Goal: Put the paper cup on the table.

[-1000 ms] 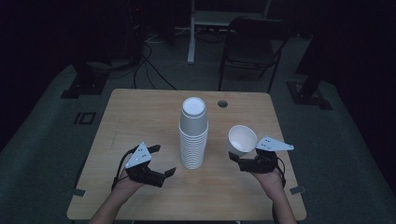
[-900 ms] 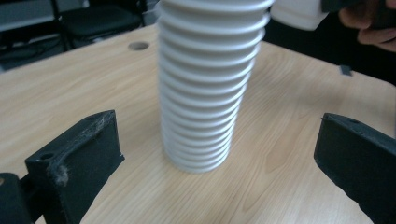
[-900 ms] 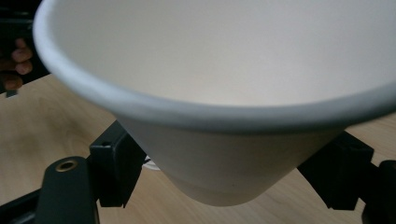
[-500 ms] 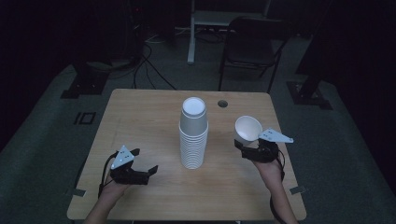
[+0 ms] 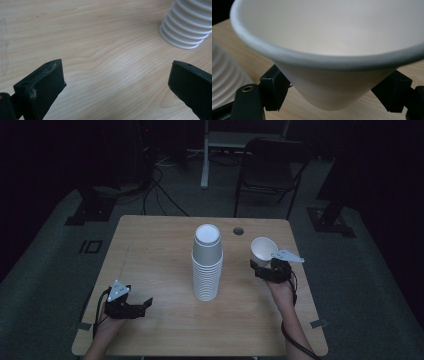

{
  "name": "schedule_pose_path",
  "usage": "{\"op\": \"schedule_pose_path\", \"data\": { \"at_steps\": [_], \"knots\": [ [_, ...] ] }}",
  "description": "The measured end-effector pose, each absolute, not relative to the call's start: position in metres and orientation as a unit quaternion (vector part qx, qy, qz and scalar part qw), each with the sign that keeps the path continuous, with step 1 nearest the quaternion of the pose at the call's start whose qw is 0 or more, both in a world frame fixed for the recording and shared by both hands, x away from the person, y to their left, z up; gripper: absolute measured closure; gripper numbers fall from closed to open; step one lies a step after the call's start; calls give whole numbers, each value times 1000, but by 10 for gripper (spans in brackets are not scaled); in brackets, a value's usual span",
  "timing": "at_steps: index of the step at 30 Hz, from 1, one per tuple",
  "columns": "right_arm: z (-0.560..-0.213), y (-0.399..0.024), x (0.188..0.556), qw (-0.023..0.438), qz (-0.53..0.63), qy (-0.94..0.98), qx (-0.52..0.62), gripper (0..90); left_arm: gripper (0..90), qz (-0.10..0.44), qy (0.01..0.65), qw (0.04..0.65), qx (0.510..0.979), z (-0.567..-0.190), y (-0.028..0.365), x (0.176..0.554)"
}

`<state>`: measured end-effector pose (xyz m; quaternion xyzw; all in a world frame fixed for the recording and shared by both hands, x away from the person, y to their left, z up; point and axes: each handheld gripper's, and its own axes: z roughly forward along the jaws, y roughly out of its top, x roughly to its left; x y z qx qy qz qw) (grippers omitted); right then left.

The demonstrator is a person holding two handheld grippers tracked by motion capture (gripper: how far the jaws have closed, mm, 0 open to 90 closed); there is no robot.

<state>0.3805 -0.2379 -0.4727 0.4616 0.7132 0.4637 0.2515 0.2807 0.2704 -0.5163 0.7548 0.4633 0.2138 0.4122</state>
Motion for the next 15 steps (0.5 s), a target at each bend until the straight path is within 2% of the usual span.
{"op": "schedule_pose_path", "data": {
  "at_steps": [15],
  "knots": [
    [-504,-226,412,251,439,714,485,216,10,230,516,378,733,-535,291,282]
  ]
}}
